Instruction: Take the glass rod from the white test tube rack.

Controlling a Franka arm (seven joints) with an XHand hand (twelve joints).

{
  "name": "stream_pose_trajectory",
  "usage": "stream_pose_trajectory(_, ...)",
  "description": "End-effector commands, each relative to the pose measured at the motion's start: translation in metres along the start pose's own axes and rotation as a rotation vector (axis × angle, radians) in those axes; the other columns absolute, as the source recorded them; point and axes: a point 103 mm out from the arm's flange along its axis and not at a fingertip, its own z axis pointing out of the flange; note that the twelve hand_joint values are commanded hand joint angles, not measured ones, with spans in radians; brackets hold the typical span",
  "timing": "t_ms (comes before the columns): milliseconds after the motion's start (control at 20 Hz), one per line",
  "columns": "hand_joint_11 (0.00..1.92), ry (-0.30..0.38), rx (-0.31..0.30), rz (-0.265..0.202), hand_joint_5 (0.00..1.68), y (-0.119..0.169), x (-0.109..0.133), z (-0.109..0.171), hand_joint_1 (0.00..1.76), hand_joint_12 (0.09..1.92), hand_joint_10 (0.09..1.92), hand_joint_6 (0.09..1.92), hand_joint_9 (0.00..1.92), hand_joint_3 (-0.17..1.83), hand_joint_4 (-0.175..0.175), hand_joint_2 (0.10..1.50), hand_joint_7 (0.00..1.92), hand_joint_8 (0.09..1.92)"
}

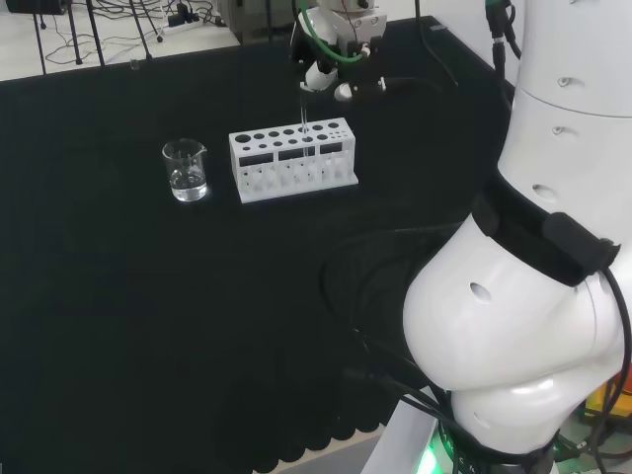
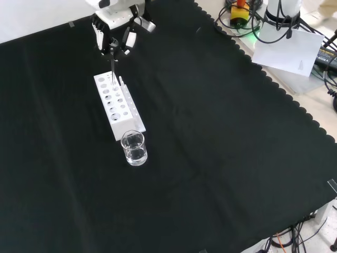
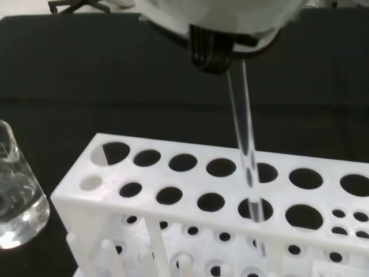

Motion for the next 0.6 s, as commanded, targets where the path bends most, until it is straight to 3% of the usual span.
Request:
stream_pose_trajectory(50, 1.69, 0.012, -0.03, 0.003, 1.15, -0.002, 0.0, -0.011, 1.32, 0.53, 0.59, 0.57, 1.75, 0.54, -0.175, 0.74, 1.32, 0.82)
stream_pose_trajectory(250, 1.69, 0.005, -0.007, 0.017, 1.14, -0.003, -0.001, -0.021, 1.31, 0.53, 0.58, 0.56, 1.77, 0.5, -0.175, 0.77, 1.3, 0.83)
stream_pose_trajectory(600, 1.7, 0.005, -0.021, 0.025, 1.15, -0.013, 0.0, -0.054, 1.31, 0.53, 0.57, 0.55, 1.78, 0.49, -0.175, 0.77, 1.29, 0.85)
